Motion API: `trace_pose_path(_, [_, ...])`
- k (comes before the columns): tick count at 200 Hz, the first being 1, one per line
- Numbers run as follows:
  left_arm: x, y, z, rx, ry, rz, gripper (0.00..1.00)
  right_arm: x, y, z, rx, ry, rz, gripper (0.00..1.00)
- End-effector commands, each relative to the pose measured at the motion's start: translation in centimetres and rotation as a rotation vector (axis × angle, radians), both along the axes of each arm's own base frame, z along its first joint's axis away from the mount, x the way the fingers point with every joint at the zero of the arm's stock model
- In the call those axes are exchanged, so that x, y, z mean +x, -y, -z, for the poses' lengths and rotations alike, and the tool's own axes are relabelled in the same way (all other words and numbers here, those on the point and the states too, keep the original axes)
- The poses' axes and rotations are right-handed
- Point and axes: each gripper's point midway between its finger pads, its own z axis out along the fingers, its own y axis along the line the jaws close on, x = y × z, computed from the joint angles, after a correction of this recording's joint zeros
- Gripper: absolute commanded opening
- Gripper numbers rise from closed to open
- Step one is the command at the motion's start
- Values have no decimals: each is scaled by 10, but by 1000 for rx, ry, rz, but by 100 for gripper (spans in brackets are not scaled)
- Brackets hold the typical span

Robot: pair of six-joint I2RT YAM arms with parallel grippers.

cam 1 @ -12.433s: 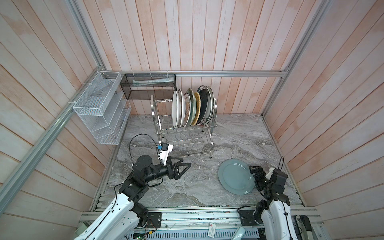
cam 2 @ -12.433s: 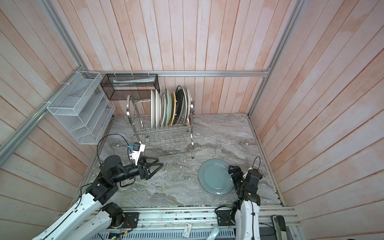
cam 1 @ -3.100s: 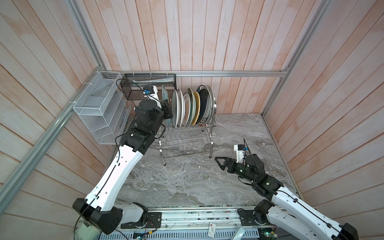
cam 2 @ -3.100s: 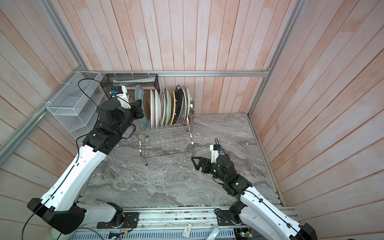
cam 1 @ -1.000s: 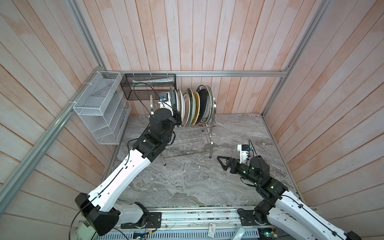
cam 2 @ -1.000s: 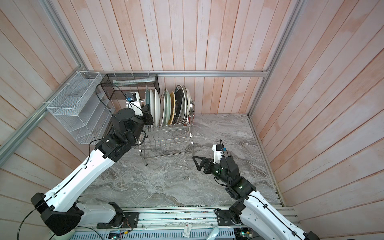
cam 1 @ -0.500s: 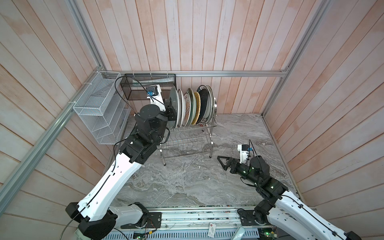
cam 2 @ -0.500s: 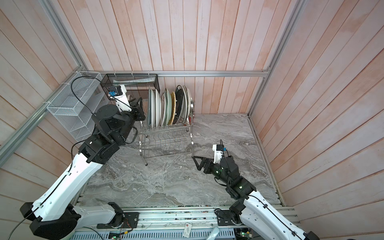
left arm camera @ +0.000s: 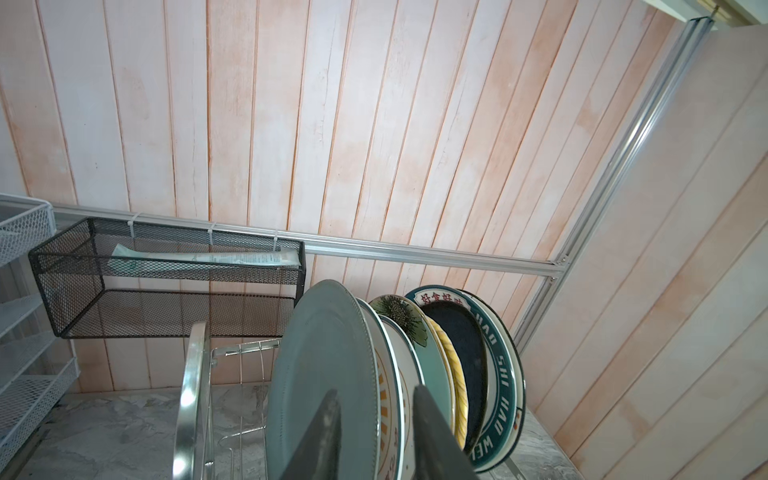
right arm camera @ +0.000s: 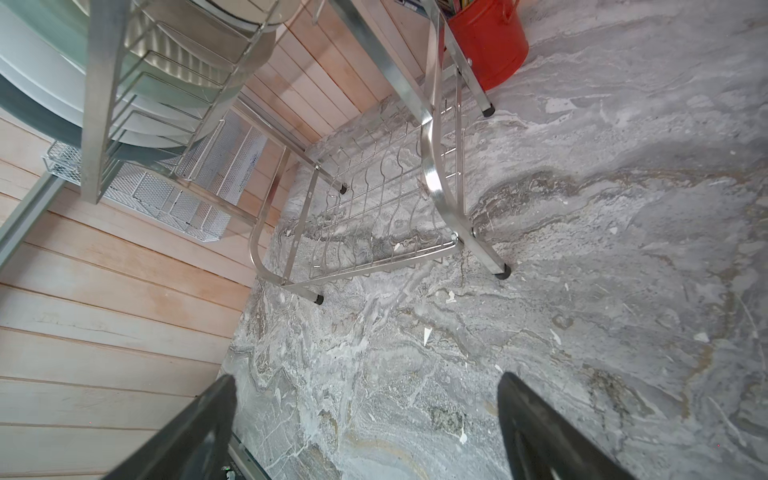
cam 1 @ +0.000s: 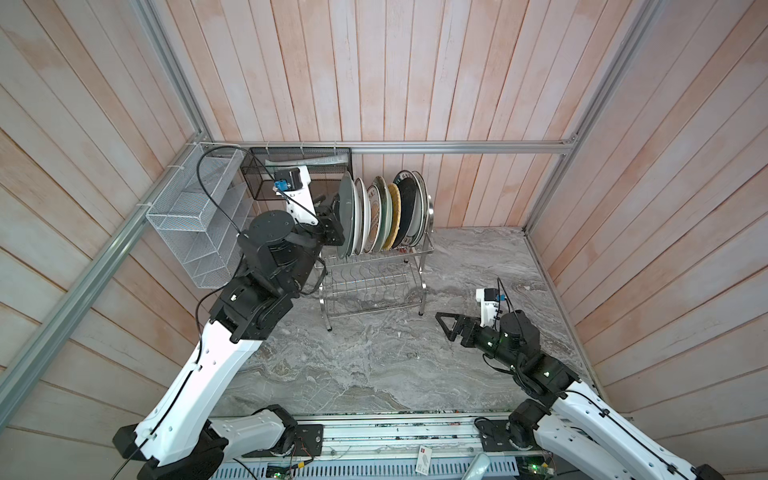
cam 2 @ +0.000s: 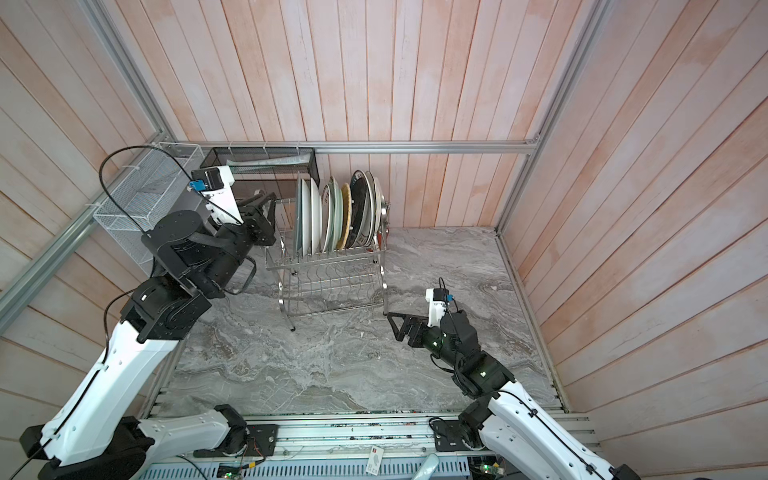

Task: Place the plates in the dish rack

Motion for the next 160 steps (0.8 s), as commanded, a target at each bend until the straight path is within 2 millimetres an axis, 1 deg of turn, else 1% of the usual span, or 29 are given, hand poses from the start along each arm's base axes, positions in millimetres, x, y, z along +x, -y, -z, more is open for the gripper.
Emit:
trace_pose_path(1, [-30, -2, -14, -8, 23, 101, 52, 3, 7, -21, -38, 64, 29, 98])
trace_pose_path(7, [-37, -2, -13, -1, 27, 127, 71, 4, 9, -25, -47, 73, 37, 98])
trace_pose_path(9, [-40, -2, -14, -1, 31, 135, 81, 5, 10, -26, -50, 77, 38, 98])
trace_pose_path(10, [-41, -2, -14, -1, 31, 139, 89, 5, 10, -27, -51, 79, 38, 98])
trace_pose_path(11, [-42, -2, -13, -2, 31, 142, 95, 5, 10, -28, -53, 81, 40, 98])
trace_pose_path(13, [-45, -3, -13, -4, 33, 148, 99, 5, 11, -29, -57, 84, 42, 98])
trace_pose_path(15, [-47, -4, -12, -6, 33, 151, 100, 6, 11, -30, -59, 86, 45, 98])
trace_pose_path(32, [-68, -12, -5, -24, 45, 186, 100, 10, 19, -41, -99, 107, 86, 98])
trace_pose_path(40, [-79, -17, 2, -28, 43, 201, 100, 12, 24, -46, -117, 118, 110, 98])
trace_pose_path(47, [-87, -21, 9, -42, 32, 211, 100, 14, 25, -55, -125, 144, 115, 98])
trace_pose_path(61, [-103, -24, 28, -52, 4, 254, 100, 18, 30, -69, -139, 181, 140, 98])
trace_pose_path(72, [-114, -24, 48, -62, -33, 295, 100, 23, 36, -77, -158, 198, 182, 98])
trace_pose_path(74, [-115, -23, 54, -61, -46, 298, 100, 24, 37, -79, -159, 203, 188, 98])
trace_pose_path(75, [-116, -24, 54, -66, -45, 300, 100, 25, 38, -80, -160, 206, 193, 98])
trace_pose_path(83, [-121, -27, 69, -82, -75, 306, 100, 28, 40, -86, -167, 233, 210, 98])
trace_pose_path(94, [-123, -33, 98, -99, -133, 280, 100, 34, 40, -94, -180, 281, 215, 98])
trace_pose_path(104, [-122, -45, 123, -119, -175, 217, 100, 40, 42, -99, -198, 315, 235, 98])
trace_pose_path(118, [-116, -61, 164, -148, -237, 113, 100, 54, 49, -97, -244, 340, 280, 98])
trace_pose_path(128, [-112, -72, 187, -156, -275, 41, 100, 66, 58, -93, -275, 348, 318, 98])
trace_pose_path(142, [-106, -92, 214, -169, -313, -93, 100, 83, 71, -84, -282, 344, 338, 98])
trace_pose_path(151, [-102, -101, 226, -180, -320, -159, 100, 92, 77, -78, -256, 341, 324, 98])
trace_pose_path(160, [-98, -108, 236, -181, -325, -216, 100, 101, 90, -69, -222, 320, 341, 98])
